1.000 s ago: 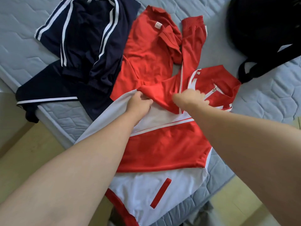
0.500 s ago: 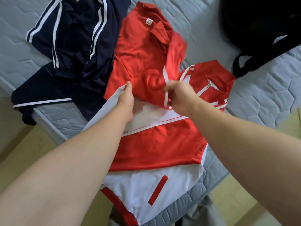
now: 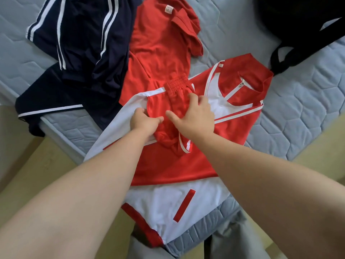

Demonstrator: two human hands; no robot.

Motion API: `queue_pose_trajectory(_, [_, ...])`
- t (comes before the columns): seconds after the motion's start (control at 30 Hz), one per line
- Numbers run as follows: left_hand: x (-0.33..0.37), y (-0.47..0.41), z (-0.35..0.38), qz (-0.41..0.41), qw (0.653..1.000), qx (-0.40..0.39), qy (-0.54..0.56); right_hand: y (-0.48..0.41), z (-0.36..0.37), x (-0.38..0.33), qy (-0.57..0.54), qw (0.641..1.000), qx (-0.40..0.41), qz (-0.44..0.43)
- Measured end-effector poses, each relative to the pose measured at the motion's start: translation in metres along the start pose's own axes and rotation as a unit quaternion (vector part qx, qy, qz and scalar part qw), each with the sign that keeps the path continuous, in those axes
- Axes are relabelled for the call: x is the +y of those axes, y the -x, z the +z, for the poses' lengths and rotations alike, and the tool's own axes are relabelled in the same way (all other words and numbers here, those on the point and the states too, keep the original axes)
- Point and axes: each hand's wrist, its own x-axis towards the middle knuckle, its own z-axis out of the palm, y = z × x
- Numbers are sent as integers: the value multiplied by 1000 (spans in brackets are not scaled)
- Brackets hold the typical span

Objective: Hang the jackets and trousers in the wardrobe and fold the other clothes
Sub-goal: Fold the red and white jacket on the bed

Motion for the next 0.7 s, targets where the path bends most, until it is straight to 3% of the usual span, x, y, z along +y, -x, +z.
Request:
queue_pose_trajectory(0.1, [-15, 12, 5, 5, 999, -17, -32, -11, 13, -5, 112, 991, -74, -8])
queue_pose_trajectory(0.17, [-27, 16, 6, 26, 995, -5, -91, -14, 13, 2, 108, 987, -118, 8])
queue_pose_trajectory(0.27, [-43, 21, 3, 51, 992, 32, -113, -6, 8, 9, -68, 983, -150, 76])
queue_pose_trajectory(0.33, [-52, 23, -3, 47, 993, 59, -86, 12, 2, 10, -276, 925, -189, 180])
queue_pose_trajectory(0.37, [-56, 25, -6, 41, 994, 72, -68, 25, -1, 11, -330, 897, -218, 195])
queue_pose_trajectory(0.43, [-65, 32, -11, 27, 995, 91, -27, 52, -4, 19, -260, 919, -288, 71])
queue_pose_trajectory(0.5, [-80, 42, -14, 0, 996, 92, 20, 77, -2, 31, -24, 939, -326, -106])
queue_pose_trajectory(0.57, [-97, 54, -16, -26, 995, 76, 52, 100, 2, 43, 73, 936, -298, -169])
queue_pose_trajectory(0.63, [-117, 64, -16, -29, 997, 45, 54, 124, 10, 50, -16, 965, -231, -120])
queue_pose_trajectory(0.7, [-135, 76, -13, -35, 998, 3, 57, 144, 22, 53, -136, 983, -125, -13])
